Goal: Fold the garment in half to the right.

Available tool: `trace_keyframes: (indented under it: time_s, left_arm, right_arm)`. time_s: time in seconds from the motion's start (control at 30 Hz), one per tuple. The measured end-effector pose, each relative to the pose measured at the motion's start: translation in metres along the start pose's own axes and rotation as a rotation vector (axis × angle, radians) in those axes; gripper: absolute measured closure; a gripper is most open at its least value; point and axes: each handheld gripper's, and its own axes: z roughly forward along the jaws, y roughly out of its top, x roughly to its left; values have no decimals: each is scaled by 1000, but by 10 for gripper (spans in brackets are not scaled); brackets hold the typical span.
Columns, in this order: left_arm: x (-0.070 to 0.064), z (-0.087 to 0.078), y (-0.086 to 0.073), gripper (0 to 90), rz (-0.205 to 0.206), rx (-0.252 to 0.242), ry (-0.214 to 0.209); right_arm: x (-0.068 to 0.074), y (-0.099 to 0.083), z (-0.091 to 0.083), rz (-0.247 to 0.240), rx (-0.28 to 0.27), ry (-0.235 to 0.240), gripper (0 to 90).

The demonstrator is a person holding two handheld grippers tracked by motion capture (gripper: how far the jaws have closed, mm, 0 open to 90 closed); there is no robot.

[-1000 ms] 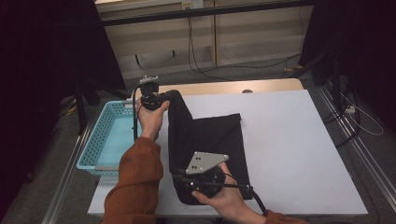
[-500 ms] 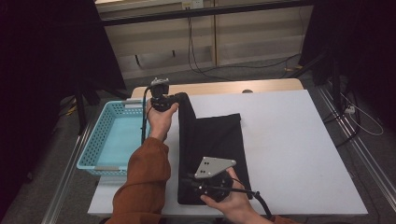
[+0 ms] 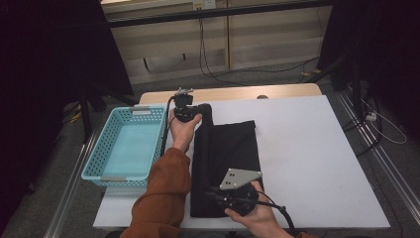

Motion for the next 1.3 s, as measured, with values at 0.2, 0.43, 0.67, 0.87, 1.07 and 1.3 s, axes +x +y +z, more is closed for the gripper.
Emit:
trace_keyframes:
  time_s: [0.2,0.43,0.67,0.87,1.07,1.3]
  left_arm:
    - [-2,5,-2,858,9,13,6]
    - [-7,14,-7,858,8,28,-11]
    - [-12,24,-12,857,7,43,-22]
    - [-18,34,-15,856,13,63,-34]
    - [-22,39,-16,854,23,73,-34]
    - [-28,48,-22,854,27,87,-45]
  right_arm:
    - [-7,-13,-3,19,25,-13,833]
    - [-8,-20,-5,31,45,-16,830]
    - [-11,-31,-5,50,72,-21,823]
    - [-15,-40,-5,66,109,-30,817]
    - [-22,-46,-4,95,129,-40,802]
    - [-26,-50,-8,112,138,-64,695]
